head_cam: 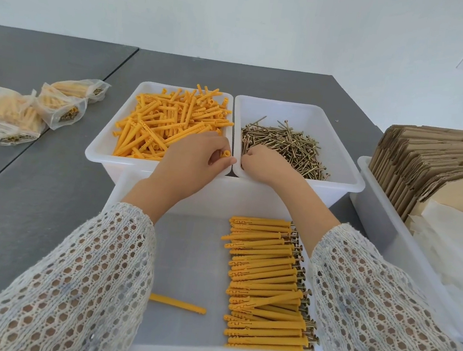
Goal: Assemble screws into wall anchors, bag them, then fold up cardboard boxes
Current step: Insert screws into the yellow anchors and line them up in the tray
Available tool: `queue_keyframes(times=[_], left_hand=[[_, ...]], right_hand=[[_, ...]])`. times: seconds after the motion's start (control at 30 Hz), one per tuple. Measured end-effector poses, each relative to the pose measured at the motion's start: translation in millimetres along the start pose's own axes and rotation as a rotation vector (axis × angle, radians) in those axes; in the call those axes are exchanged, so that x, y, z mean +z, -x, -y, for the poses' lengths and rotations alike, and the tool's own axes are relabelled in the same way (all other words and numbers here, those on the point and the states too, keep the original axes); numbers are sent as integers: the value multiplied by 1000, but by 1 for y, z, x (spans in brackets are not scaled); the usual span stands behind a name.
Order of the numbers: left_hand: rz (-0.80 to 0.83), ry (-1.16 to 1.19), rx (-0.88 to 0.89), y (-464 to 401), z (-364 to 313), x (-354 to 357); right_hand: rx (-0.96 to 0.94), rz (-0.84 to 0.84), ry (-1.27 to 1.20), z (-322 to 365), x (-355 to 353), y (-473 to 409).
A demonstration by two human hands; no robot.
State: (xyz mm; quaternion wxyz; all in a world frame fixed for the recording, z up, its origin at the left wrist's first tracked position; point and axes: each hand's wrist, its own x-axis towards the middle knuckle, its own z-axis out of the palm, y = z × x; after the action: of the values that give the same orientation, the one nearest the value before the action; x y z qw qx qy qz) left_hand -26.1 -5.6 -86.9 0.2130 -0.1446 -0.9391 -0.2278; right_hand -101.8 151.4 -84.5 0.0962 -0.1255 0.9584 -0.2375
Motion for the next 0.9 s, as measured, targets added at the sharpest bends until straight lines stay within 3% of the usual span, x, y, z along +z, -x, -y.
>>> queue_keyframes(times=[0.2,0.6,0.9], left_hand=[[0,7,26,0,0,1],[-8,-18,59,1,-2,3],[-48,-61,25,1,2,8]], right_hand=[[10,-139,29,-1,3,2],[-115,-453,-305,-2,3,5],[63,-534,-949,-2,-12,6]])
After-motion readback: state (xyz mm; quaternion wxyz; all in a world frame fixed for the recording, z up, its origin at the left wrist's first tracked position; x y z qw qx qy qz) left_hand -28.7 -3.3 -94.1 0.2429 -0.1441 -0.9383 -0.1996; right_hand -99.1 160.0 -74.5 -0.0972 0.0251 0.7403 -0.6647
